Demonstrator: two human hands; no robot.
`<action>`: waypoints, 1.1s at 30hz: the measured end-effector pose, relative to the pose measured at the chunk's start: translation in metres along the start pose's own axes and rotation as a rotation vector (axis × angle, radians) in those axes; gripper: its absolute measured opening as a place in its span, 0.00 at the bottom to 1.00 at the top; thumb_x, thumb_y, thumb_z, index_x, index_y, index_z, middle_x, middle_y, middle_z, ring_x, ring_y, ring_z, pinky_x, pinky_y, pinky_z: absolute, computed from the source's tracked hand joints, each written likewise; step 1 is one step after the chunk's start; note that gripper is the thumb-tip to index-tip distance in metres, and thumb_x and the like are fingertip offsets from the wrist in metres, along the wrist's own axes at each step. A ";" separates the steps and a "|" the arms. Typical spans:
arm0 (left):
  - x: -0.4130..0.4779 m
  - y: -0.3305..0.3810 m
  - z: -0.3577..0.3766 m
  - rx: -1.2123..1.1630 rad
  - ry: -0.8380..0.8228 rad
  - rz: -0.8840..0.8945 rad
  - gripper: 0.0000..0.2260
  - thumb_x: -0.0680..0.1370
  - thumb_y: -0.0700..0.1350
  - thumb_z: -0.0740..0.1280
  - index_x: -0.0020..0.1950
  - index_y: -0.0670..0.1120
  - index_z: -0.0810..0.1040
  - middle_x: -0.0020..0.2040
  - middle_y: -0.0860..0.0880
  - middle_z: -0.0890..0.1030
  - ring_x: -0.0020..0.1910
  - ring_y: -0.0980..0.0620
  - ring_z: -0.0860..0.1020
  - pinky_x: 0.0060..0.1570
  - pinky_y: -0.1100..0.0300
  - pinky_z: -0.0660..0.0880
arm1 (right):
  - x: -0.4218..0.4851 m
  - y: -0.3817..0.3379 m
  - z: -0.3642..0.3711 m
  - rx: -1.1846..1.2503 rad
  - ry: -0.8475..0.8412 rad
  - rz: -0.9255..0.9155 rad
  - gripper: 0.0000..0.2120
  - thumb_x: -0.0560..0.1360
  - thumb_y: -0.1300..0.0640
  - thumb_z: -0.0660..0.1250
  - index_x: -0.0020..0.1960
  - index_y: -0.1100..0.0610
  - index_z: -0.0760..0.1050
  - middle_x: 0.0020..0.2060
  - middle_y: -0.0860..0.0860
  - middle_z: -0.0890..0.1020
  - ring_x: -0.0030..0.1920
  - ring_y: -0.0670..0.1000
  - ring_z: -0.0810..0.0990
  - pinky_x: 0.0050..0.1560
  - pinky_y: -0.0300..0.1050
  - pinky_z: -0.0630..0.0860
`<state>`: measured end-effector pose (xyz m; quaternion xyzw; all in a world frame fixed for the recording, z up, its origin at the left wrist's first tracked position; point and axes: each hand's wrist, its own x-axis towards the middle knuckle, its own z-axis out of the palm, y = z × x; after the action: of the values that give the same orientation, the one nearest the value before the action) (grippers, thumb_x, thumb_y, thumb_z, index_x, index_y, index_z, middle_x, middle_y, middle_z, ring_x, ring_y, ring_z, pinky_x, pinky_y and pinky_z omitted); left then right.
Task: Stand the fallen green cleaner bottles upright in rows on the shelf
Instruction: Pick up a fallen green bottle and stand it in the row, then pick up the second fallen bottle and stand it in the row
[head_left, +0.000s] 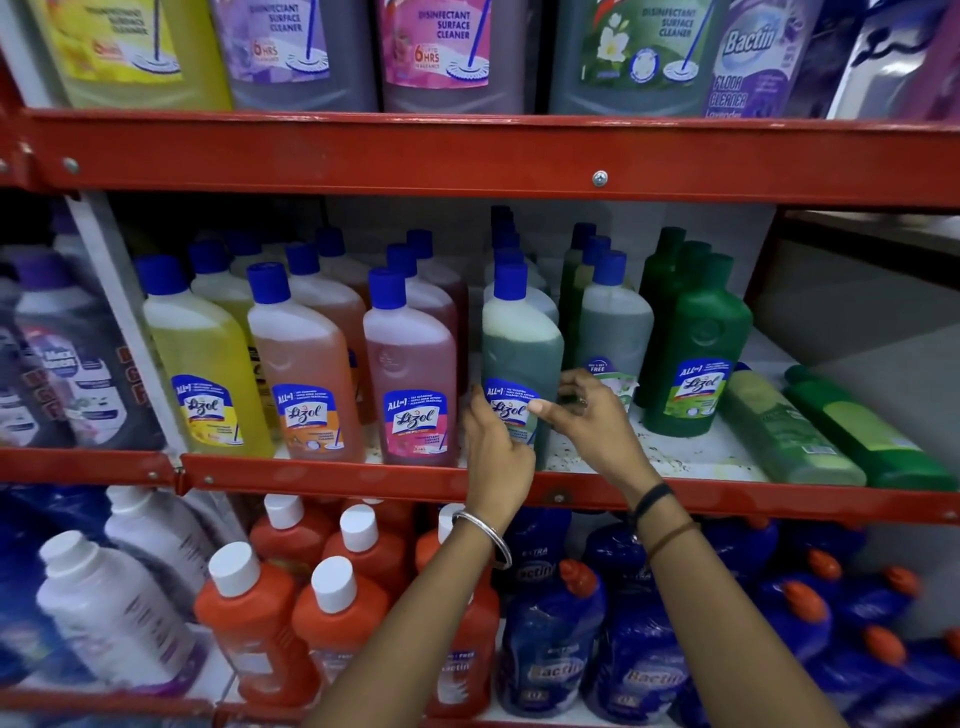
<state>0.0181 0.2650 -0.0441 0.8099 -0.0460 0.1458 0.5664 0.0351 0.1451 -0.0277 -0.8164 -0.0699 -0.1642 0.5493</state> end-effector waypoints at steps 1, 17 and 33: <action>-0.001 0.000 0.000 0.020 0.018 -0.007 0.35 0.70 0.30 0.61 0.74 0.40 0.49 0.70 0.38 0.61 0.70 0.40 0.61 0.68 0.55 0.60 | 0.001 -0.001 0.000 0.019 -0.015 0.002 0.20 0.69 0.52 0.72 0.58 0.59 0.74 0.53 0.56 0.82 0.53 0.55 0.81 0.55 0.54 0.79; -0.041 0.049 0.048 0.034 0.071 0.361 0.35 0.69 0.26 0.55 0.74 0.41 0.49 0.75 0.42 0.41 0.72 0.56 0.46 0.67 0.75 0.49 | -0.027 0.002 -0.074 -0.054 0.151 -0.051 0.10 0.73 0.55 0.69 0.52 0.56 0.78 0.43 0.46 0.82 0.43 0.38 0.80 0.47 0.35 0.77; -0.022 0.110 0.245 0.272 -0.477 -0.053 0.16 0.77 0.41 0.58 0.59 0.33 0.71 0.61 0.33 0.74 0.58 0.35 0.74 0.55 0.49 0.72 | -0.021 0.060 -0.229 -0.778 0.209 0.510 0.15 0.76 0.57 0.60 0.54 0.68 0.73 0.57 0.68 0.77 0.57 0.65 0.76 0.53 0.51 0.72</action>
<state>0.0157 -0.0040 -0.0286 0.8908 -0.1370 -0.0589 0.4292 -0.0105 -0.0869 -0.0087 -0.9317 0.2550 -0.1197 0.2294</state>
